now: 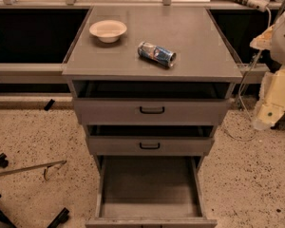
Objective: Place redbull can into bottom drawer
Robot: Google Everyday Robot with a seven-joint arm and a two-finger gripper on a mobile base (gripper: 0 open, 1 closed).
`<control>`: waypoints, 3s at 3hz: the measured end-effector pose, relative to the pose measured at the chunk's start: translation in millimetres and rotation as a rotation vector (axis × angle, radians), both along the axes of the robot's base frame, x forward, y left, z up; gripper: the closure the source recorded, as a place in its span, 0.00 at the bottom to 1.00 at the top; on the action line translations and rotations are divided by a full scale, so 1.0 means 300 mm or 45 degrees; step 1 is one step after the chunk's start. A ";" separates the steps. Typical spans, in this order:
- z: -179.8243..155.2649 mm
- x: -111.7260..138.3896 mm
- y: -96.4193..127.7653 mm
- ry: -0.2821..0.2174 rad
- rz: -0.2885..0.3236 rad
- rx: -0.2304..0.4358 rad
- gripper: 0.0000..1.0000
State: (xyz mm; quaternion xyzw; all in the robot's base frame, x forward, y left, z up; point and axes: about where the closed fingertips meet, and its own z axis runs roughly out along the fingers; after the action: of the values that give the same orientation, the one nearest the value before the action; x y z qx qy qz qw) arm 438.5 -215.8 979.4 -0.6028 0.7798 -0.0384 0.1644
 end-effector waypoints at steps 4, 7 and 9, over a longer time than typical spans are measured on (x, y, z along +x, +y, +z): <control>-0.049 0.507 0.190 -0.218 -0.003 0.053 0.00; -0.028 0.739 0.290 -0.327 0.023 0.109 0.00; -0.131 1.025 0.431 -0.303 0.009 0.286 0.00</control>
Offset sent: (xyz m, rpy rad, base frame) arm 0.0838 0.0382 -0.0061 0.0531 -0.1209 0.0657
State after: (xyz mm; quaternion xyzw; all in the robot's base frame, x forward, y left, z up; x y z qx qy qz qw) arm 746.1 -86.5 940.2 -0.5746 0.7520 -0.0216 0.3222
